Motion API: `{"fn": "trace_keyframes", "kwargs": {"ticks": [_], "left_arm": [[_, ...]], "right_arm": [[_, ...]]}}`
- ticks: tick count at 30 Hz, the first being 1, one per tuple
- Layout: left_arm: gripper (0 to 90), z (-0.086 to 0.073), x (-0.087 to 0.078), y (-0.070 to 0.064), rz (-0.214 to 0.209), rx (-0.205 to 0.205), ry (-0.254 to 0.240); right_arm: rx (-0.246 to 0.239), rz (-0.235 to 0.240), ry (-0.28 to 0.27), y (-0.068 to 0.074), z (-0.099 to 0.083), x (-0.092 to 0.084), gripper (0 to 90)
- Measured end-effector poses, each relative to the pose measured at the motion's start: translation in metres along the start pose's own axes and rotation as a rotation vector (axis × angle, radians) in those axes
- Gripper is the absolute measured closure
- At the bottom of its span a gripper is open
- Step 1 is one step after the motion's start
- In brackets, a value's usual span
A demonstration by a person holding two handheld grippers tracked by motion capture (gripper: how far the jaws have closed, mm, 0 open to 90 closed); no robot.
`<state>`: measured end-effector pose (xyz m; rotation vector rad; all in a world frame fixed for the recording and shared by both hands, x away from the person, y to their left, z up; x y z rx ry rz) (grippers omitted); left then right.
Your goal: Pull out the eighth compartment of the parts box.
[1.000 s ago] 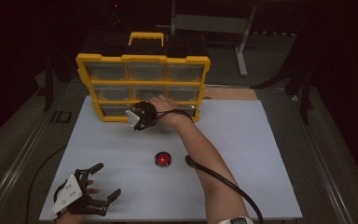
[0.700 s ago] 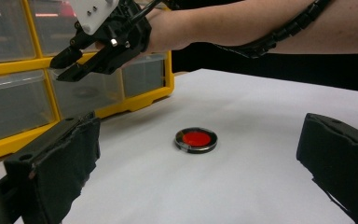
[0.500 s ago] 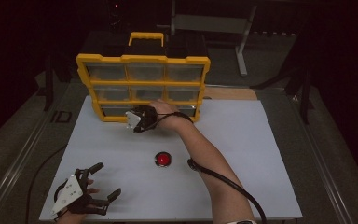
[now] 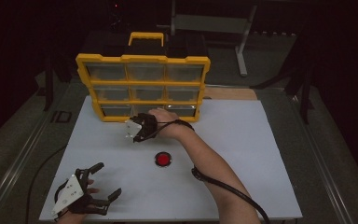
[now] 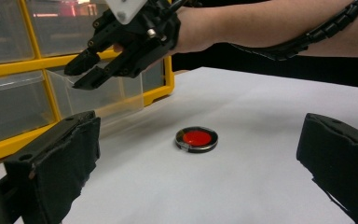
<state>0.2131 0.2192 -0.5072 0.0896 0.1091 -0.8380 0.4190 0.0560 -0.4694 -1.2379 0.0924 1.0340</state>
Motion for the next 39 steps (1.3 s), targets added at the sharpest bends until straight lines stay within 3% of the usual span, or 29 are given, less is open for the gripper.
{"fn": "trace_keyframes", "kwargs": {"ticks": [12, 19, 34, 35, 36, 38, 39], "left_arm": [[0.0, 0.0, 0.0, 0.0, -0.002, 0.005, 0.004], [0.0, 0.0, 0.0, 0.0, 0.0, 0.005, 0.002], [0.0, -0.001, 0.001, 0.0, -0.004, 0.005, 0.011], [0.0, -0.001, 0.001, 0.0, -0.004, 0.006, 0.011], [0.0, -0.001, 0.001, 0.0, -0.003, 0.007, 0.009], [0.0, -0.001, 0.001, 0.0, -0.002, 0.006, 0.009], [0.0, -0.001, 0.001, 0.0, -0.003, 0.006, 0.01]], "right_arm": [[-0.026, 0.008, -0.004, 0.006, 0.005, -0.008, 74.2], [0.01, 0.002, -0.016, 0.01, 0.002, -0.006, 74.0], [0.02, 0.017, 0.004, 0.009, 0.003, -0.005, 73.4], [0.025, 0.021, 0.011, 0.008, 0.003, -0.006, 72.2], [0.037, 0.041, 0.016, 0.008, 0.004, -0.007, 59.4], [0.042, 0.048, 0.018, 0.008, 0.005, -0.007, 55.9], [0.057, 0.052, 0.027, 0.008, 0.004, -0.008, 39.1]]}}
Point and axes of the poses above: each handheld gripper's, and its own axes: x roughly forward along the jaws, z roughly out of its top, y roughly to its left, the point moved 3 cm from there along x, roughly forward along the jaws, and after that the axes turned 1 degree about y, right-handed, at the moved point
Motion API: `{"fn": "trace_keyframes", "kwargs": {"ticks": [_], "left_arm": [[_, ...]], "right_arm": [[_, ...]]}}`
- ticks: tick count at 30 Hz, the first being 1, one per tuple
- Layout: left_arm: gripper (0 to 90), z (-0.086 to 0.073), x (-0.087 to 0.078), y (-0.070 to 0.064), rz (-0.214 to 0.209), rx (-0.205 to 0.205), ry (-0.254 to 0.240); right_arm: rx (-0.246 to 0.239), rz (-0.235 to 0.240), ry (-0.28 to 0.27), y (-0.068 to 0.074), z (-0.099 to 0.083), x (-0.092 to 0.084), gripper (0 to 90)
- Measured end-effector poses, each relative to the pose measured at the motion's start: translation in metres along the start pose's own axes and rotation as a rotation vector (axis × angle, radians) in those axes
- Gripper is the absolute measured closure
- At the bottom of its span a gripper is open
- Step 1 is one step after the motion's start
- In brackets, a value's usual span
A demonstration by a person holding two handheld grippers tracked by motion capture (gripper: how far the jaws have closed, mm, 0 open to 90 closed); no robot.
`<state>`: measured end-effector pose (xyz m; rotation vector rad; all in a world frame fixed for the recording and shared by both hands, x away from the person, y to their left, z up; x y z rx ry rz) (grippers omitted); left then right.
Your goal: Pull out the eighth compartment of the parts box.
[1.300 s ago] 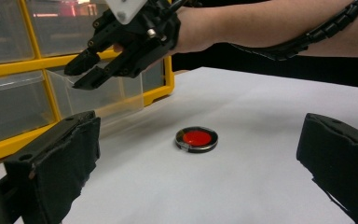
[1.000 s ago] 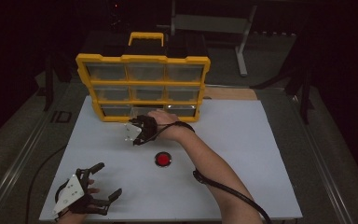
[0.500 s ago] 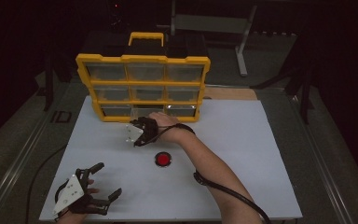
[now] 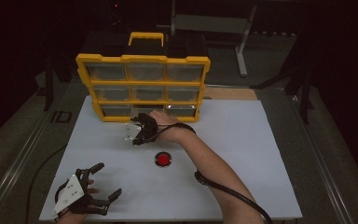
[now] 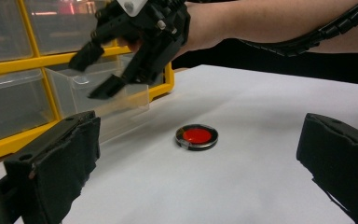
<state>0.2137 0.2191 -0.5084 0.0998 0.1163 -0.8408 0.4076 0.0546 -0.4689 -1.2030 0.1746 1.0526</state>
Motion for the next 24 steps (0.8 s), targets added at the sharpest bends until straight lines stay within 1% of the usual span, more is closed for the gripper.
{"fn": "trace_keyframes", "kwargs": {"ticks": [1, 3, 6, 8, 9, 10, 12, 13, 14, 15, 16, 17, 18, 19, 20, 21, 22, 24], "left_arm": [[0.0, 0.0, 0.0, 0.0, 0.0, -0.001, 0.001], [0.0, 0.0, 0.0, 0.0, 0.0, 0.0, 0.001], [0.0, 0.0, 0.0, 0.0, 0.0, -0.001, 0.002], [0.0, 0.0, 0.001, 0.0, 0.001, -0.001, 0.002], [0.0, 0.0, 0.001, 0.0, 0.001, -0.001, 0.002], [0.0, 0.0, 0.001, -0.001, 0.002, 0.0, 0.002], [0.0, 0.0, 0.0, -0.001, 0.002, 0.001, 0.002], [0.0, 0.0, 0.0, 0.0, 0.002, 0.001, 0.002], [0.0, 0.0, 0.0, 0.0, 0.002, 0.0, 0.001], [0.0, 0.0, 0.0, 0.0, 0.002, 0.0, 0.002], [0.0, 0.0, 0.001, 0.0, 0.002, 0.002, 0.002], [0.0, 0.0, 0.001, 0.0, 0.001, 0.0, 0.002], [0.0, 0.0, 0.001, 0.0, 0.001, 0.003, 0.005], [0.0, 0.0, 0.001, -0.001, 0.0, 0.002, 0.004], [0.0, 0.0, 0.001, -0.001, 0.0, 0.001, 0.004], [0.0, 0.0, 0.001, -0.001, 0.0, -0.001, 0.005], [0.0, 0.0, 0.002, -0.001, 0.0, -0.001, 0.005], [0.0, -0.001, 0.002, -0.001, -0.001, 0.001, 0.008]], "right_arm": [[0.0, 0.0, 0.0, 0.0, 0.0, 0.0, 39.1], [0.04, 0.005, 0.014, -0.002, 0.0, 0.0, 27.2], [0.083, 0.004, 0.012, -0.006, 0.002, -0.003, 15.3], [0.101, 0.03, 0.015, -0.009, 0.003, -0.004, 8.9], [0.111, 0.057, 0.015, -0.012, 0.003, -0.006, 8.1], [0.111, 0.057, 0.015, -0.012, 0.003, -0.006, 8.1], [0.137, 0.063, 0.01, -0.015, 0.004, -0.009, 7.8], [0.155, 0.074, 0.002, -0.017, 0.004, -0.01, 7.6], [0.17, 0.059, -0.007, -0.019, 0.004, -0.012, 7.7], [0.207, 0.059, -0.018, -0.024, 0.004, -0.016, 7.7], [0.231, 0.044, -0.032, -0.027, 0.004, -0.02, 7.7], [0.231, 0.044, -0.032, -0.027, 0.004, -0.02, 7.7], [0.254, 0.051, -0.034, -0.028, 0.004, -0.022, 7.7], [0.279, 0.045, -0.045, -0.03, 0.003, -0.024, 7.7], [0.305, 0.041, -0.058, -0.033, 0.003, -0.027, 7.7], [0.349, 0.039, -0.068, -0.037, 0.0, -0.033, 7.7], [0.349, 0.039, -0.068, -0.037, 0.0, -0.033, 7.7], [0.396, 0.041, -0.087, -0.04, -0.004, -0.038, 7.7]]}}
Point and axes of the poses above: each handheld gripper's, and its own axes: x roughly forward along the jaws, z roughly out of its top, y roughly to its left, the point moved 3 cm from there along x, roughly forward along the jaws, and after that the axes turned 1 degree about y, right-handed, at the moved point
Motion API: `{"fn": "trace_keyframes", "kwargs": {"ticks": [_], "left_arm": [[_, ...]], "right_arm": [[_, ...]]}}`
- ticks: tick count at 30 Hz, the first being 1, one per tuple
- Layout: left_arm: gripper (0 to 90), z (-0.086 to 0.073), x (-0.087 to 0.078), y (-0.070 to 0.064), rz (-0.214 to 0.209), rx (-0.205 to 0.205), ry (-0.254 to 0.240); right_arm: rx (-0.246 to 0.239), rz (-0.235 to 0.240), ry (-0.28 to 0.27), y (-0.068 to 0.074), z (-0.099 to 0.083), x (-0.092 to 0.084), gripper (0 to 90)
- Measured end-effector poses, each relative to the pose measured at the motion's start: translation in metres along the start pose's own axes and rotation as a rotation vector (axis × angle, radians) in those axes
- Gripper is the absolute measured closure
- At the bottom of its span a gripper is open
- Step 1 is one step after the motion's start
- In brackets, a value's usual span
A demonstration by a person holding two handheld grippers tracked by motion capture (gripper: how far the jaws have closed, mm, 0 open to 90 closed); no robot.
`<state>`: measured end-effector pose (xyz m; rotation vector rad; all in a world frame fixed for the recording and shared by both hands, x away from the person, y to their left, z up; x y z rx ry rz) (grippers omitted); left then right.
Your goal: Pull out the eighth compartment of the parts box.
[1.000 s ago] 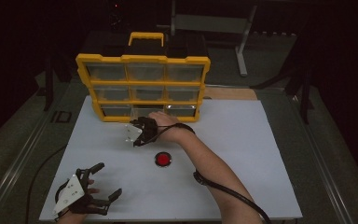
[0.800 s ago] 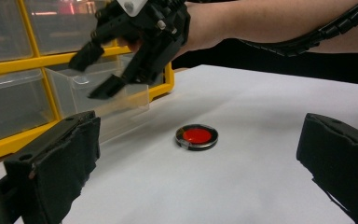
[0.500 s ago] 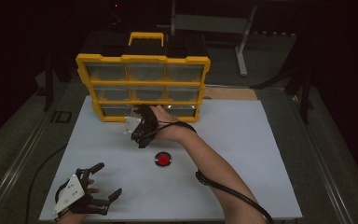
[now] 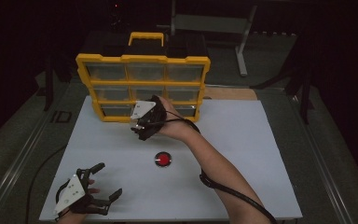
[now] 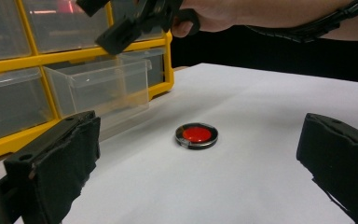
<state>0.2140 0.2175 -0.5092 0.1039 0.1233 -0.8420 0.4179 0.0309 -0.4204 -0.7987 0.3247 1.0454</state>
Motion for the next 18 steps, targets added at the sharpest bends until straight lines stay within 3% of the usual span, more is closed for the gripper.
{"fn": "trace_keyframes", "kwargs": {"ticks": [8, 18], "left_arm": [[0.0, 0.0, 0.0, 0.001, 0.004, -0.005, -0.001], [0.0, 0.0, 0.002, 0.001, 0.007, -0.005, 0.006]], "right_arm": [[0.137, 0.014, -0.088, -0.009, -0.014, -0.02, 8.0], [0.243, 0.004, -0.141, -0.007, -0.04, -0.043, 8.3]]}}
Point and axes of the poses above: each handheld gripper's, and its own axes: x roughly forward along the jaws, z roughly out of its top, y roughly to its left, the point moved 3 cm from there along x, roughly forward along the jaws, and after that the axes turned 1 degree about y, right-handed, at the moved point
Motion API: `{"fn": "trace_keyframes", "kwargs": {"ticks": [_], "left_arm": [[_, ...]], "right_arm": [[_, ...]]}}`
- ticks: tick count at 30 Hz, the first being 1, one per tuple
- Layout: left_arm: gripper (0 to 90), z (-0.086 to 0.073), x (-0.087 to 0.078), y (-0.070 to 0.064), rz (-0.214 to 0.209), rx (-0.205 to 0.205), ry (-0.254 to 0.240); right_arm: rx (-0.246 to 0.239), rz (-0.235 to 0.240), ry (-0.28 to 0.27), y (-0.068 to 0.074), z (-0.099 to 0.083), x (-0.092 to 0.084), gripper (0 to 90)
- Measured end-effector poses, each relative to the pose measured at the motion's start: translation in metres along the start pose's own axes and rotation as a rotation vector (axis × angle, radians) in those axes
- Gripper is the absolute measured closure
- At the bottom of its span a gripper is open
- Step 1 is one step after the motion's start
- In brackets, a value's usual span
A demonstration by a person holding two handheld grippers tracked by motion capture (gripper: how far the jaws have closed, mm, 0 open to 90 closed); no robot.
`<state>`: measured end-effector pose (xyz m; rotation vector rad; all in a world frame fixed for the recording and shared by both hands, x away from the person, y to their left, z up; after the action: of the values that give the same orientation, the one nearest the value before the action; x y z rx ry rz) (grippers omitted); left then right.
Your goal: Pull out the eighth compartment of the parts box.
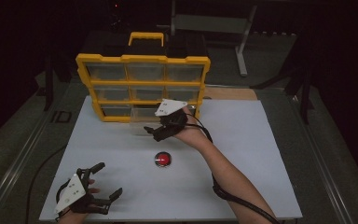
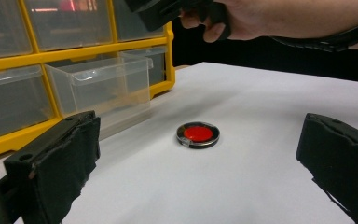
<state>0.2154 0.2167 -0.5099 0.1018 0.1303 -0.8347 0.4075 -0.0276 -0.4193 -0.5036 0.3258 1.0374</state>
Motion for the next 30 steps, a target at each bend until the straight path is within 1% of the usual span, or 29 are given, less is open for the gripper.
{"fn": "trace_keyframes", "kwargs": {"ticks": [4, 12, 17, 19, 21, 24, 30], "left_arm": [[0.0, 0.0, 0.001, -0.001, -0.003, -0.002, 0.003], [0.0, -0.001, 0.002, -0.002, -0.001, 0.001, 0.007], [0.0, 0.0, 0.002, -0.001, 0.004, 0.0, 0.009], [0.0, -0.001, 0.002, -0.002, 0.004, 0.001, 0.01], [0.0, -0.001, 0.003, -0.001, 0.004, 0.004, 0.012], [0.0, -0.001, 0.003, -0.001, 0.004, 0.001, 0.011], [0.0, -0.001, 0.003, -0.001, 0.008, 0.0, 0.016]], "right_arm": [[0.019, -0.011, -0.005, -0.001, -0.009, -0.012, 8.3], [0.061, -0.011, -0.041, 0.001, -0.025, -0.032, 9.2], [0.069, -0.015, -0.052, 0.004, -0.033, -0.045, 9.2], [0.066, -0.026, -0.056, 0.005, -0.038, -0.05, 9.2], [0.071, -0.032, -0.065, 0.006, -0.043, -0.055, 9.2], [0.066, -0.049, -0.079, 0.008, -0.053, -0.064, 9.2], [0.079, -0.053, -0.075, 0.014, -0.073, -0.079, 9.2]]}}
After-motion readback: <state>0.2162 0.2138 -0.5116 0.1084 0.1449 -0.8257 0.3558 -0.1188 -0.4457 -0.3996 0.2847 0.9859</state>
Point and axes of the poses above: each handheld gripper's, and its own axes: x roughly forward along the jaws, z roughly out of its top, y roughly to its left, the point moved 3 cm from there along x, roughly forward along the jaws, and after that the axes turned 1 degree about y, right-handed, at the moved point
